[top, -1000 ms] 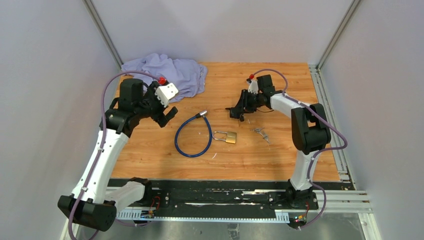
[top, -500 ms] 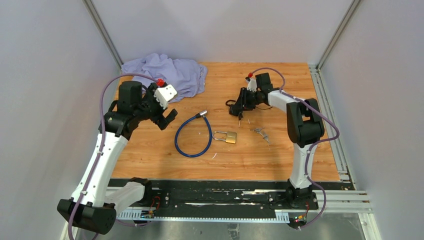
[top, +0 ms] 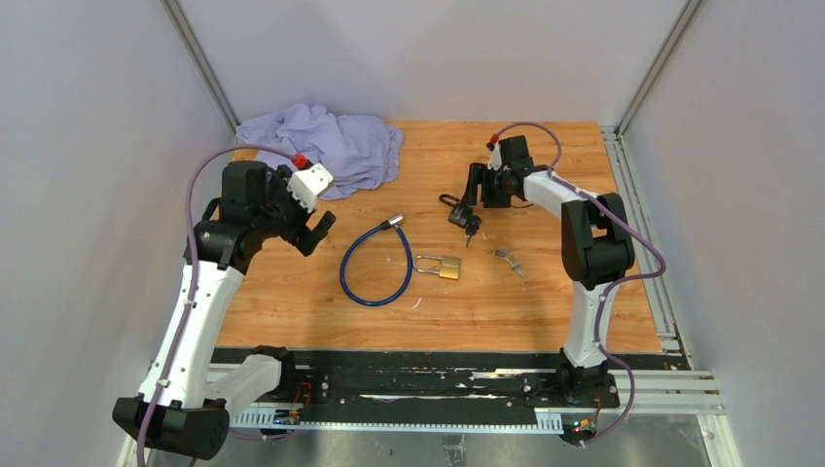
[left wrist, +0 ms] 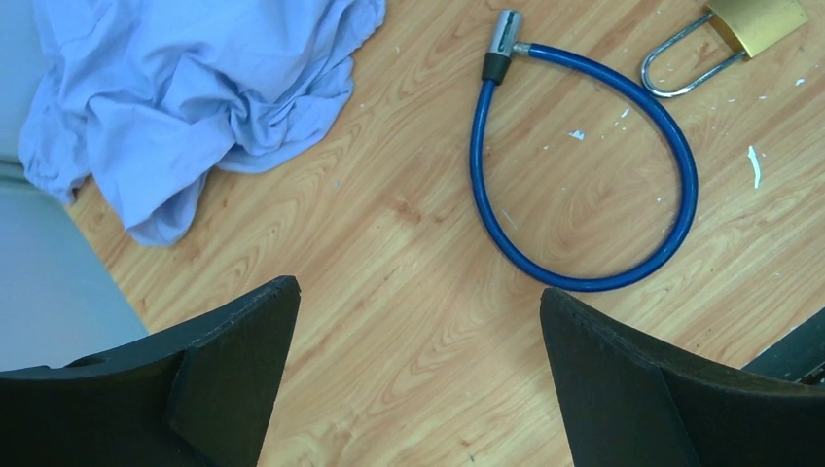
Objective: Unlock with the key
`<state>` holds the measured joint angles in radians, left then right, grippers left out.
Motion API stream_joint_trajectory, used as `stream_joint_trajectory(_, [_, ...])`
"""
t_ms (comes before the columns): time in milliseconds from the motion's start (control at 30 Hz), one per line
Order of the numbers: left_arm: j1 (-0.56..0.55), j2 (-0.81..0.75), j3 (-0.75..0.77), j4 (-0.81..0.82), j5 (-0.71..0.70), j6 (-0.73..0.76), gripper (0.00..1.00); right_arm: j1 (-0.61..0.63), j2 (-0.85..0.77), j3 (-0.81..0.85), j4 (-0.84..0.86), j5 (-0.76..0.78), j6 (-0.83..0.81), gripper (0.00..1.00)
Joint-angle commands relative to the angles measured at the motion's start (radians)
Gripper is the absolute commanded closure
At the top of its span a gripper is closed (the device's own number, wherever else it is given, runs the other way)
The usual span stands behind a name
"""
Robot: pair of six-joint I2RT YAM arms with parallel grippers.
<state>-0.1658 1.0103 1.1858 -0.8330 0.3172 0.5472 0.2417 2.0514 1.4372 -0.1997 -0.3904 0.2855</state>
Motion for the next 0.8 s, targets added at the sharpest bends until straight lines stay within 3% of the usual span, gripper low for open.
stream_joint_trajectory(0, [0.029, -0.039, 0.04, -0.034, -0.036, -0.049, 0.02, 0.011, -0.089, 0.017, -0.041, 0.137, -0.038, 0.3])
stream_joint_trajectory(200, [0.035, 0.004, 0.103, -0.083, -0.101, -0.092, 0.02, 0.052, -0.221, -0.037, -0.054, 0.237, -0.069, 0.29])
stream_joint_trajectory(300, [0.045, 0.018, 0.121, -0.091, -0.112, -0.098, 0.02, 0.109, -0.309, -0.06, -0.091, 0.395, -0.131, 0.28])
stream_joint_trajectory(433, [0.056, 0.041, 0.136, -0.101, -0.117, -0.112, 0.02, 0.133, -0.429, -0.135, -0.057, 0.455, -0.114, 0.27])
stream_joint_trajectory(500, [0.059, 0.053, 0.15, -0.116, -0.125, -0.118, 0.02, 0.106, -0.509, -0.213, 0.016, 0.434, -0.055, 0.27])
stream_joint_trajectory(633, [0.066, 0.046, 0.156, -0.136, -0.138, -0.122, 0.02, -0.062, -0.645, -0.406, 0.224, 0.2, 0.23, 0.26])
stream_joint_trajectory(700, [0.069, 0.028, 0.153, -0.136, -0.136, -0.124, 0.02, -0.097, -0.655, -0.4, 0.189, 0.156, 0.253, 0.24])
stream_joint_trajectory(767, [0.071, 0.016, 0.157, -0.137, -0.139, -0.128, 0.02, -0.077, -0.639, -0.35, 0.047, 0.19, 0.189, 0.24])
